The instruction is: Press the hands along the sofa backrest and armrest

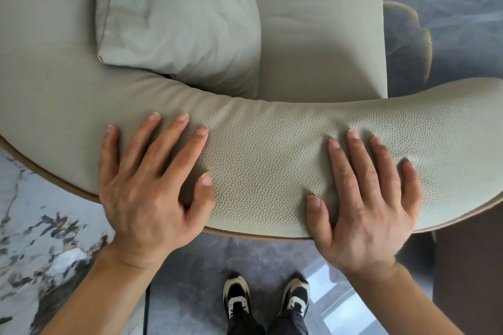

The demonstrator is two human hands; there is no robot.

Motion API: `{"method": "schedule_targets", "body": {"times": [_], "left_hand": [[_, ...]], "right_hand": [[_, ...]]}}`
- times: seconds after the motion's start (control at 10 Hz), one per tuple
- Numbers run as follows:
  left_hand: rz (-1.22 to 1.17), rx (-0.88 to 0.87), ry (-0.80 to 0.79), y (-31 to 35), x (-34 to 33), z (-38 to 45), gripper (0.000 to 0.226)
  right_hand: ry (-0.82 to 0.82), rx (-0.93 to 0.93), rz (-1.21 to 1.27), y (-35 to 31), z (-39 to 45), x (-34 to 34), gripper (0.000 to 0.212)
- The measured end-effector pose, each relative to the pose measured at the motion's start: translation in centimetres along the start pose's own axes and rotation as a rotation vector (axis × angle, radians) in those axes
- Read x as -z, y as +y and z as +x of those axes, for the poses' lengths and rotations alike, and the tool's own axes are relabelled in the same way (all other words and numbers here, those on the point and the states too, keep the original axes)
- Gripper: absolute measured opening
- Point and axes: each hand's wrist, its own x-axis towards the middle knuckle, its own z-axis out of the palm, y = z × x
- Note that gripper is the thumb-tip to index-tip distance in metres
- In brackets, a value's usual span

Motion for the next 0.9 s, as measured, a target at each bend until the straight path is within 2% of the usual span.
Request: {"method": "schedule_targets", "body": {"times": [0.5, 0.7, 0.8, 0.9], "left_hand": [[0.037, 0.021, -0.027, -0.1, 0.0, 0.3, 0.047], [0.054, 0.11, -0.191, 1.3, 1.3, 0.0, 0.052], [0.032, 0.23, -0.267, 2.5, 2.9, -0.4, 0.062], [0.025, 0.222, -0.23, 3.8, 4.6, -0.7, 0.065]], "right_hand": [[-0.005, -0.011, -0.004, 0.0, 0.3, 0.0, 0.064], [-0.216, -0.057, -0.01, -0.6, 0.3, 1.6, 0.066], [-0.392, -0.098, -0.02, -0.8, 0.2, 3.0, 0.074], [-0.416, -0.088, -0.041, -1.1, -0.2, 4.6, 0.076]]}}
